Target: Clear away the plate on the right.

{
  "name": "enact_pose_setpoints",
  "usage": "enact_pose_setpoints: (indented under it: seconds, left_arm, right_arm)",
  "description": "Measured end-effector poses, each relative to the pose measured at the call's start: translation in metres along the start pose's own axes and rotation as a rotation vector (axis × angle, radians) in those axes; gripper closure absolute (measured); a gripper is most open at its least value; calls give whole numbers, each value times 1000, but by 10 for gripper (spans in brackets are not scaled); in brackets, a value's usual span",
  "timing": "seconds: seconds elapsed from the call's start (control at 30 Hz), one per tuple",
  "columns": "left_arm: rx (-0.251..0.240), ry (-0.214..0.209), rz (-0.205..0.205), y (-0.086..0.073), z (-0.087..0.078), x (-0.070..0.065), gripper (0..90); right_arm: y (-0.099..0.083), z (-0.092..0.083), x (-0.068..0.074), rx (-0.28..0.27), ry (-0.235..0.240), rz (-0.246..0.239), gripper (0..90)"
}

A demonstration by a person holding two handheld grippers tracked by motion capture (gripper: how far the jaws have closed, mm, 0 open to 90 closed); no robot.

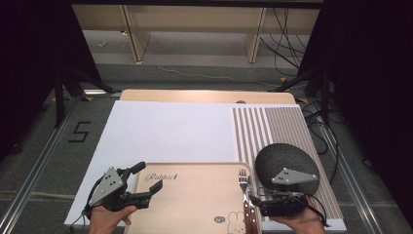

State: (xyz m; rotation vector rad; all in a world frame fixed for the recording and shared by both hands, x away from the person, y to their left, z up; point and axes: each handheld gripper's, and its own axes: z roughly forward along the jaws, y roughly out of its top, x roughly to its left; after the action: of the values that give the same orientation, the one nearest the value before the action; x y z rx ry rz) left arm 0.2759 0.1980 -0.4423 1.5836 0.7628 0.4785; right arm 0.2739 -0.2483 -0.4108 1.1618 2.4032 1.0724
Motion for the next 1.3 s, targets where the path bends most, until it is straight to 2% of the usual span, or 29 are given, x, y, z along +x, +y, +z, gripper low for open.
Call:
enact_pose_setpoints:
  seconds: [0.17, 0.4, 0.47, 0.53, 0.57, 0.6, 0.63, 0.67, 0.7, 0.83, 1.0, 1.03, 1.1, 1.13, 1.2, 1.23, 1.3]
  left_arm:
    - [5, -4, 0, 0, 1, -1, 157]
    - [9, -5, -6, 0, 1, -1, 157]
    - [8, -9, 0, 0, 0, -1, 157]
    - [9, -6, -2, 0, 0, -1, 157]
    - [9, -6, -3, 0, 1, -1, 157]
    - [9, -6, -3, 0, 1, -1, 157]
    - [9, -6, -3, 0, 0, -1, 157]
    - [9, -6, -3, 0, 0, -1, 157]
    - [9, -6, -3, 0, 0, -1, 157]
    - [10, -6, -5, 0, 1, -1, 157]
    - [10, -5, -5, 0, 1, -1, 157]
    - [10, -5, -6, 0, 1, -1, 157]
    - [11, -5, -6, 0, 1, -1, 157]
    - [11, -4, -5, 0, 1, -1, 157]
    - [12, -3, -7, 0, 1, -1, 157]
    - [11, -4, -7, 0, 1, 0, 157]
    - [10, -3, -8, 0, 1, 0, 157]
  right_arm:
    - [-12, -6, -6, -15, -12, 39, 184]
    - [-24, -10, -9, -10, -25, 60, 185]
    - [-27, -10, -11, -9, -11, 66, 183]
    - [-29, -12, -12, -7, 2, 94, 183]
    - [-30, -15, -8, 32, -13, 162, 183]
    - [-32, -13, -13, 1, 8, 111, 183]
    - [-33, -15, -13, 13, 11, 131, 182]
    - [-35, -14, -15, 0, 12, 118, 182]
    - [-36, -16, -13, 15, -8, 167, 182]
    - [-42, -19, -18, 21, -27, 188, 182]
    - [-49, -24, -24, -10, 10, 272, 182]
    - [-51, -25, -27, -4, 1, 256, 182]
    - [-53, -26, -28, 6, -5, 256, 182]
    - [-55, -25, -28, -12, -9, 274, 182]
    - [-57, -27, -30, 12, -14, 268, 180]
    - [-59, -26, -30, 0, -18, 273, 179]
    - [-61, -27, -31, 13, -11, 285, 180]
